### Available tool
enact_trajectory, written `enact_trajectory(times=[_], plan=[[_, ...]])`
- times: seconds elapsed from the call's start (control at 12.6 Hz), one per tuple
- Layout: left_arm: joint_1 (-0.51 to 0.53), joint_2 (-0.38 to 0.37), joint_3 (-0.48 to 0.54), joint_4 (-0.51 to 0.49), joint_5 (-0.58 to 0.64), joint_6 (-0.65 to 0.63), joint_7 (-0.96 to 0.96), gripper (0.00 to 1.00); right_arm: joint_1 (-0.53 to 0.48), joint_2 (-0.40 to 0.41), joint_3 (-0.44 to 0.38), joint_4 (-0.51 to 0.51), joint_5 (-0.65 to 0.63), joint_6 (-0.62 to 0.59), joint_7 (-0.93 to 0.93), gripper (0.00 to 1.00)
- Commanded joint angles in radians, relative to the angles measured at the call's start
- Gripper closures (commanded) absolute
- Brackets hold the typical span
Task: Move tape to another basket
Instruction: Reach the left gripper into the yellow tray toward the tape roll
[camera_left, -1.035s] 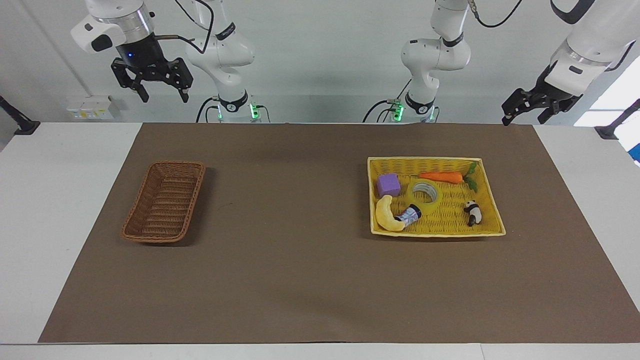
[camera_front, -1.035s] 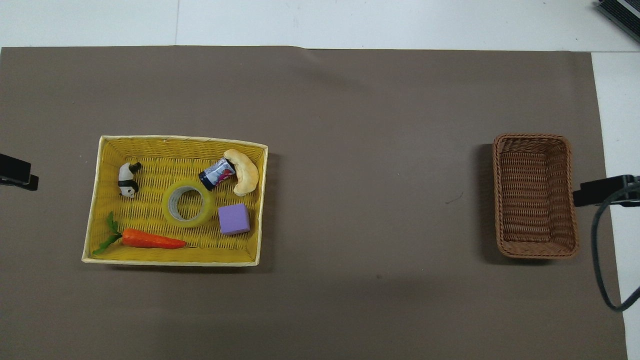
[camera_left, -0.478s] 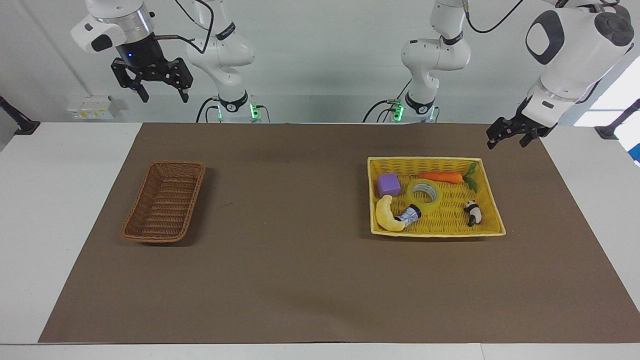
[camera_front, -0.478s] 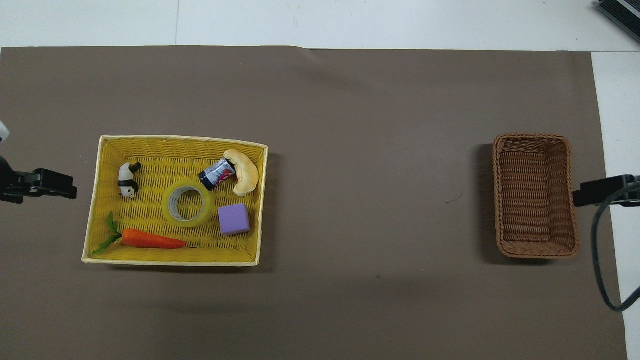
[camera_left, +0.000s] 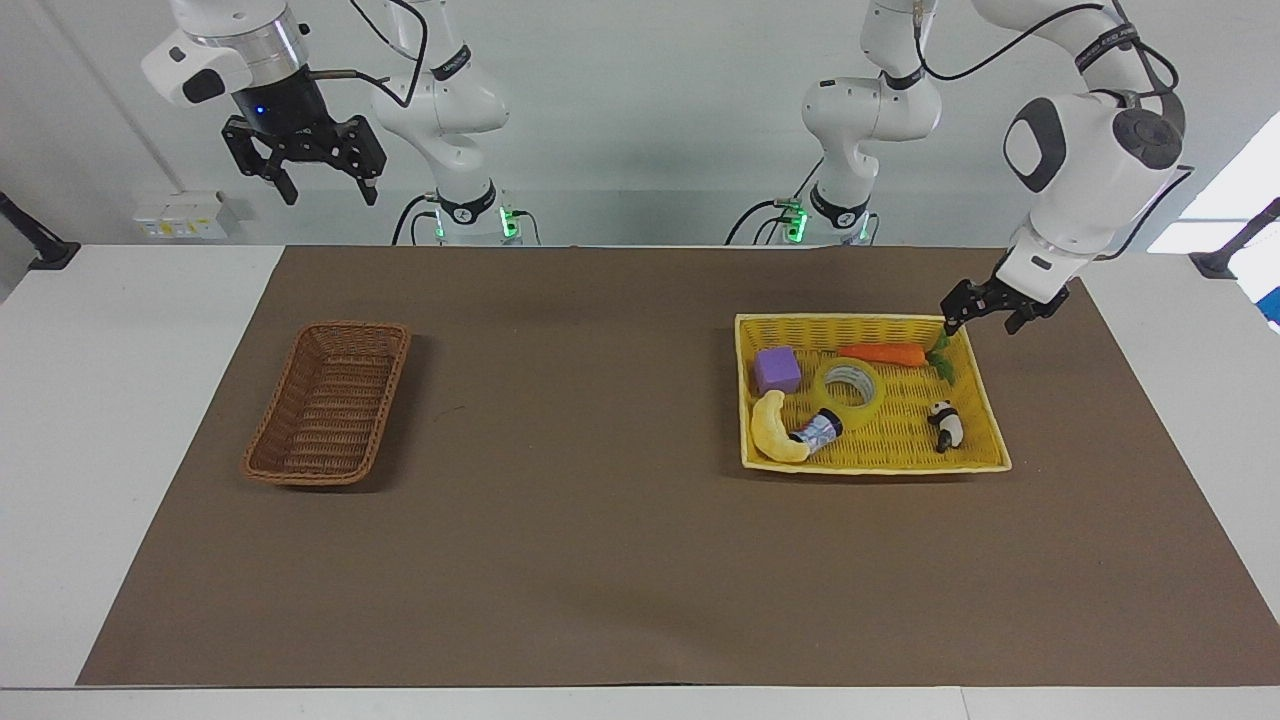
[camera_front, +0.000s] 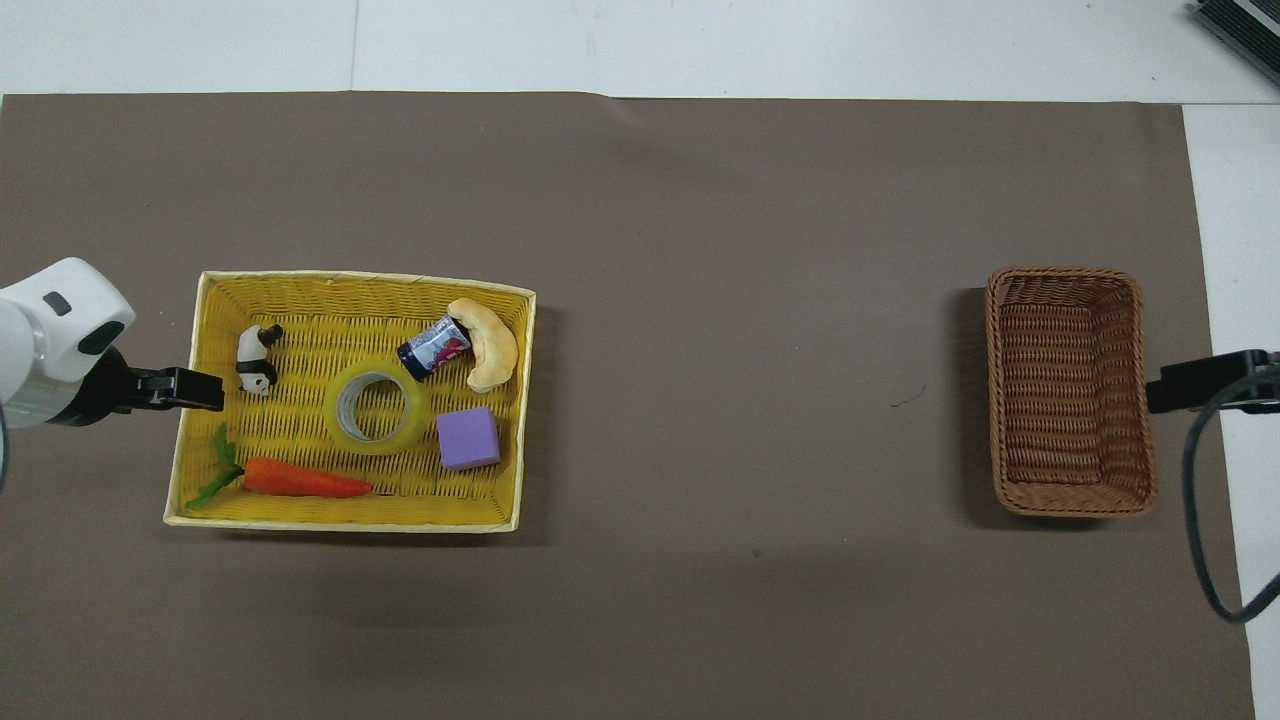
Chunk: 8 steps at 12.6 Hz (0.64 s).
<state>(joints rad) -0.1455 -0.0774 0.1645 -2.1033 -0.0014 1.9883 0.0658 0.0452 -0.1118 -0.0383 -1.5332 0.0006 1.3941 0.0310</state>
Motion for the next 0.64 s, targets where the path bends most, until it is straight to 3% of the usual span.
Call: enact_trajectory(times=[0.0, 0.32, 0.48, 0.56], plan=[[-0.032, 0.082, -0.002, -0.043, -0.012, 0.137, 0.023, 0.0, -0.01, -0.008, 0.001, 0.002, 0.021, -0.014, -0.02, 0.0], [-0.149, 0.11, 0.0, -0.07, -0.055, 0.205, -0.02, 0.03, -0.01, -0.008, 0.001, 0.002, 0.021, -0.014, -0.02, 0.0], [-0.169, 0.108, 0.0, -0.151, -0.061, 0.306, -0.088, 0.22, -0.01, -0.008, 0.001, 0.002, 0.021, -0.014, -0.02, 0.0], [-0.181, 0.107, 0.0, -0.17, -0.061, 0.32, -0.107, 0.25, -0.01, -0.008, 0.001, 0.002, 0.021, -0.014, -0.022, 0.0]])
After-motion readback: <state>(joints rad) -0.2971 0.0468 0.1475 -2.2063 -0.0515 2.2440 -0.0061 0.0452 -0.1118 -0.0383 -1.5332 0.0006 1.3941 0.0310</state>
